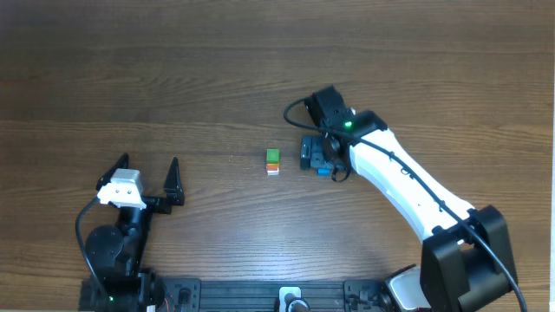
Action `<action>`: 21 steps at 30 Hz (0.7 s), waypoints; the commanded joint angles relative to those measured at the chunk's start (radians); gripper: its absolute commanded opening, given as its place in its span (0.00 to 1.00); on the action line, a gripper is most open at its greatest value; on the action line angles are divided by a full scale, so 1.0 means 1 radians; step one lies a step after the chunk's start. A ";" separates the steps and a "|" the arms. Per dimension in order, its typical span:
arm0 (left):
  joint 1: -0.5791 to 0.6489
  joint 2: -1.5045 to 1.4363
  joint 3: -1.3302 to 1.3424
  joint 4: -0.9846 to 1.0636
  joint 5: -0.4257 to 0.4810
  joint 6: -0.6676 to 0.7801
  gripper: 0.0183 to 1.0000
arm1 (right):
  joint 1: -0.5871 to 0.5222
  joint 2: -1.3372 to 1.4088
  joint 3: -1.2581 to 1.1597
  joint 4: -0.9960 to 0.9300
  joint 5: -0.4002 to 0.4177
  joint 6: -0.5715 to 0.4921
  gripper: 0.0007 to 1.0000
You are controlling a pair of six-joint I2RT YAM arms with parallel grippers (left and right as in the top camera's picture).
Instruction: Stack Cubes
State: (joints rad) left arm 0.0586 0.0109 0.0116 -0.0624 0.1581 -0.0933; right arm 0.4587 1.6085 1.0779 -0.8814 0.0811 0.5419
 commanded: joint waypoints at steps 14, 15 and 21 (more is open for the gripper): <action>0.005 -0.008 -0.006 0.002 0.009 0.019 1.00 | 0.016 0.172 -0.042 0.110 -0.002 -0.020 0.92; 0.005 -0.008 -0.006 0.002 0.009 0.019 1.00 | 0.016 0.174 -0.042 0.113 -0.002 -0.020 0.91; 0.005 -0.008 -0.006 0.002 0.009 0.019 1.00 | 0.017 0.178 -0.044 0.117 -0.002 -0.020 0.82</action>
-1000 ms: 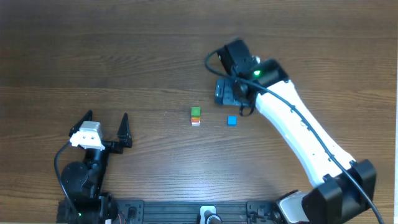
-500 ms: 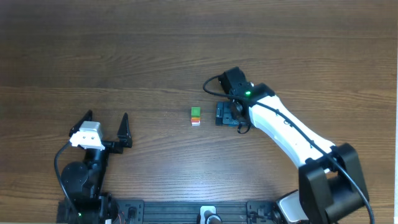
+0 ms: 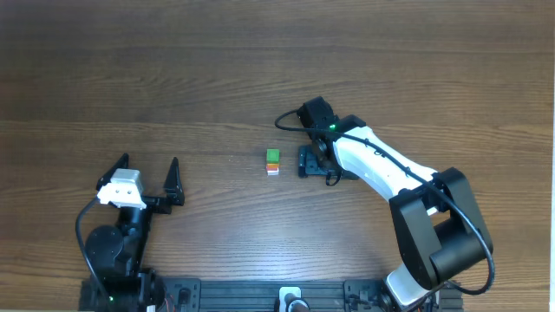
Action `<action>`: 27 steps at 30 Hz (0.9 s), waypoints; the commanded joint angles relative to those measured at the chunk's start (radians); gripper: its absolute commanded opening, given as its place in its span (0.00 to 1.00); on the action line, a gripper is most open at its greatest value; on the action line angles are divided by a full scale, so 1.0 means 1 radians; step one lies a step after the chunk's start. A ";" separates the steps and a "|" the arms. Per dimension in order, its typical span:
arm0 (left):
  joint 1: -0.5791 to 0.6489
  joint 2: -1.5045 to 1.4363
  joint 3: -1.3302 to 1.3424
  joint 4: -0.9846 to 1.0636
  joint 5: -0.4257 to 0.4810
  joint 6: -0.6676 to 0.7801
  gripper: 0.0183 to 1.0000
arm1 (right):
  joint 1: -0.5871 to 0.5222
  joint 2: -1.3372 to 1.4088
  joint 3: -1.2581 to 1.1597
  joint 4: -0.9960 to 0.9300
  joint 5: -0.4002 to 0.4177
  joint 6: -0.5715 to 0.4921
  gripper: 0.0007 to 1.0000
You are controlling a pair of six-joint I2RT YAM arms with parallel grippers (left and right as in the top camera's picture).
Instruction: Stack Cubes
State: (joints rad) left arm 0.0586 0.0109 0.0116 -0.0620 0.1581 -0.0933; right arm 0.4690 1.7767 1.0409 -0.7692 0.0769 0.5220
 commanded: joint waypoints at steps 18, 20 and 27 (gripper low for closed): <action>0.005 -0.008 -0.006 0.002 0.009 0.019 1.00 | 0.017 0.010 -0.011 0.027 -0.003 0.001 0.59; 0.005 -0.008 -0.006 0.002 0.009 0.019 1.00 | 0.017 0.010 -0.011 0.028 -0.006 0.001 0.56; 0.005 -0.008 -0.006 0.002 0.009 0.019 1.00 | 0.017 0.010 -0.013 0.029 -0.009 0.005 0.49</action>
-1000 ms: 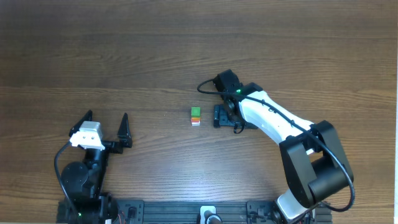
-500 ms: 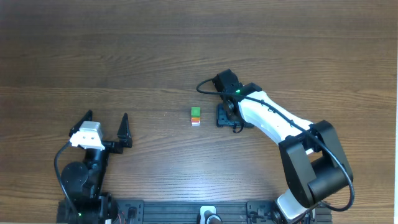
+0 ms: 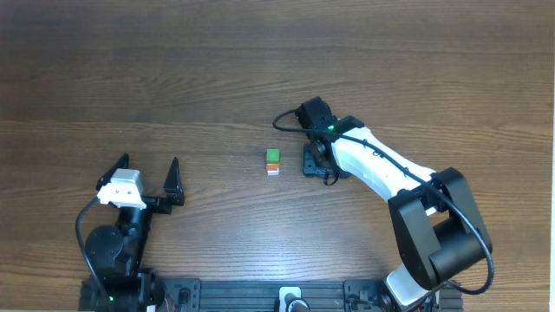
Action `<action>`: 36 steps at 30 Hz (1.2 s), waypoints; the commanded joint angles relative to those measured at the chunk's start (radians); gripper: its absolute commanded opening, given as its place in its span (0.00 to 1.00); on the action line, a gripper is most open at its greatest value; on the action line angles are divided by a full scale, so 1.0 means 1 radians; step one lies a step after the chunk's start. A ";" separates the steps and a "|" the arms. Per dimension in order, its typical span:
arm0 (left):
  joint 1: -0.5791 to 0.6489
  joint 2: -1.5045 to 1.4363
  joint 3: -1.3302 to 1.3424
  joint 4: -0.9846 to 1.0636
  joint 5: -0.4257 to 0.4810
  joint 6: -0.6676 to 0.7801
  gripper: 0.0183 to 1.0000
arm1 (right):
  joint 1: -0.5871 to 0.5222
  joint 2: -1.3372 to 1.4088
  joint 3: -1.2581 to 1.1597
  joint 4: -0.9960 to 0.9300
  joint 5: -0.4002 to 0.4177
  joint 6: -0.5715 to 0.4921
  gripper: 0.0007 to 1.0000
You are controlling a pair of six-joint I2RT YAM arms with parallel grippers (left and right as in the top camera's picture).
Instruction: Stack Cubes
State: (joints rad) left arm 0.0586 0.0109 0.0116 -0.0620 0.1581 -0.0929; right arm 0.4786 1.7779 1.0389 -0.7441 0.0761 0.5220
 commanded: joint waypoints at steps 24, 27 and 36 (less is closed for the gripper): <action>0.005 -0.008 -0.006 0.002 0.009 0.018 1.00 | 0.008 0.006 -0.012 0.016 -0.008 0.004 0.22; 0.005 -0.008 -0.006 0.002 0.009 0.018 1.00 | 0.006 -0.014 -0.001 -0.001 -0.008 0.005 0.21; 0.005 -0.008 -0.006 0.002 0.009 0.018 1.00 | 0.036 -0.148 0.306 -0.329 0.004 0.009 0.15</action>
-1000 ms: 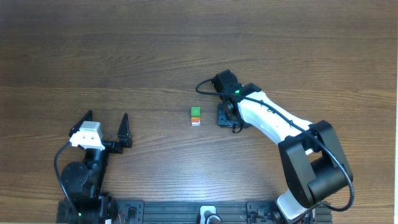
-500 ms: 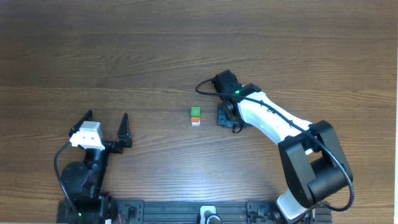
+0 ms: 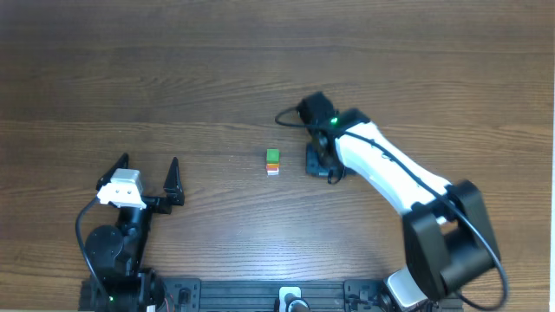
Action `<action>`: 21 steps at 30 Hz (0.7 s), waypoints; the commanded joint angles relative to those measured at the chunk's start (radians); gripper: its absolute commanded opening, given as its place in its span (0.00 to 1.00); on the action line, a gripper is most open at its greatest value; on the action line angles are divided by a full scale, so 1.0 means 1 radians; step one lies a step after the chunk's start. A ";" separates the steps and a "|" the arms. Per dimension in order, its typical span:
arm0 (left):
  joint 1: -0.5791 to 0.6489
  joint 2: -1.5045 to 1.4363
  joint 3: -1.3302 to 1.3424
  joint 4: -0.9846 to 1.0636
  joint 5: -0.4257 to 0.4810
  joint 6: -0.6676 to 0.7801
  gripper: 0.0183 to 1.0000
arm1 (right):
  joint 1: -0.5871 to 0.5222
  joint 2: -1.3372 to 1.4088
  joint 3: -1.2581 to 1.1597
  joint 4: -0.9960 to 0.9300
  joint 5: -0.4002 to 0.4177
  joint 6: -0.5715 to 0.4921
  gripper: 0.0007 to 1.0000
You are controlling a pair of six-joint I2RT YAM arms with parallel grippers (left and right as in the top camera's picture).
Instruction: Stack Cubes
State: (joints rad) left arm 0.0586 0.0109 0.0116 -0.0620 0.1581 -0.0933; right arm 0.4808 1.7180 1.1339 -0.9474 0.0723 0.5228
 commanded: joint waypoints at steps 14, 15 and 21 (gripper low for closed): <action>0.005 -0.008 -0.006 0.002 0.009 0.019 1.00 | 0.254 0.119 0.591 -0.357 0.055 0.160 0.14; 0.005 -0.008 -0.006 0.002 0.009 0.019 1.00 | 0.263 0.134 0.595 -0.364 0.055 0.176 0.14; 0.005 -0.008 -0.006 0.002 0.009 0.019 1.00 | 0.293 0.162 0.595 -0.352 0.038 0.207 0.14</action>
State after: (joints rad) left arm 0.0586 0.0109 0.0116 -0.0620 0.1581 -0.0929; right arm 0.7578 1.8748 1.6993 -1.3060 0.1066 0.6861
